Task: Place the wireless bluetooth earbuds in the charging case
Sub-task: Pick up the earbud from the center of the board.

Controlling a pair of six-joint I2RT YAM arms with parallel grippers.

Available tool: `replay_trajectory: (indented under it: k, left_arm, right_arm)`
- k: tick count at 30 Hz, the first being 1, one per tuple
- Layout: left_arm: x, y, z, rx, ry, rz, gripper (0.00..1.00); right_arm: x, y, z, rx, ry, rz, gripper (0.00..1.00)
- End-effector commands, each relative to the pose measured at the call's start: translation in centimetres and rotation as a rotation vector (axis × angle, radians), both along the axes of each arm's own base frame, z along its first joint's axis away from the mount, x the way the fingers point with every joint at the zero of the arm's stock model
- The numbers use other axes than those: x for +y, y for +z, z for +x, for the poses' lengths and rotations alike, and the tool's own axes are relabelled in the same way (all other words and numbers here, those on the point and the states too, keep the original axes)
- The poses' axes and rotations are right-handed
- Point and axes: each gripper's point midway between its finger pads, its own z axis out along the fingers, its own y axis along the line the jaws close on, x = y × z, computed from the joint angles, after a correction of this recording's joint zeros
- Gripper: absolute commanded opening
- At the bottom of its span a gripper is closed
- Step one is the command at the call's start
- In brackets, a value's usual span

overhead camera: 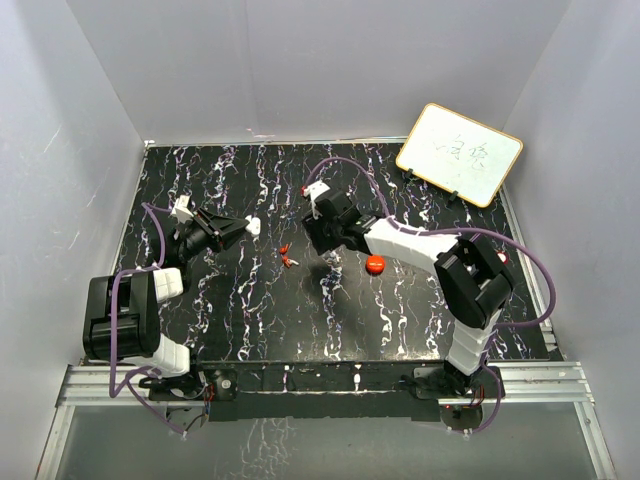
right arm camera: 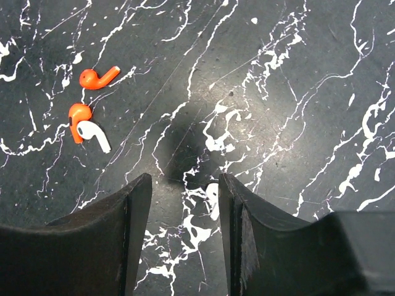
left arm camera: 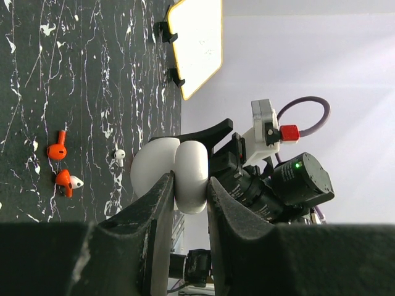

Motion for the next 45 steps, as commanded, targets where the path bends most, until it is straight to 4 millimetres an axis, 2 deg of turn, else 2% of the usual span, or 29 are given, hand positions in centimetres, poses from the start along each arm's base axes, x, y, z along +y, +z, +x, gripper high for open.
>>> replay_trajectory:
  k: [1, 14, 24, 45]
  left_arm:
    - [-0.1, 1.3, -0.7, -0.053, -0.024, 0.007, 0.00]
    - [-0.1, 1.2, -0.6, -0.049, -0.028, 0.008, 0.00]
    - [-0.1, 0.9, -0.6, -0.042, -0.024, 0.010, 0.00]
    - [-0.1, 0.6, -0.7, -0.037, -0.021, 0.013, 0.00]
  right_arm:
    - [-0.6, 0.8, 1.3, 0.007, -0.051, 0.080, 0.45]
    - [-2.9, -1.5, 0.8, 0.102, -0.078, 0.109, 0.42]
    - [-4.7, -2.8, -0.8, 0.130, -0.099, 0.084, 0.41]
    - [-4.0, -3.8, -0.3, 0.119, -0.101, 0.039, 0.31]
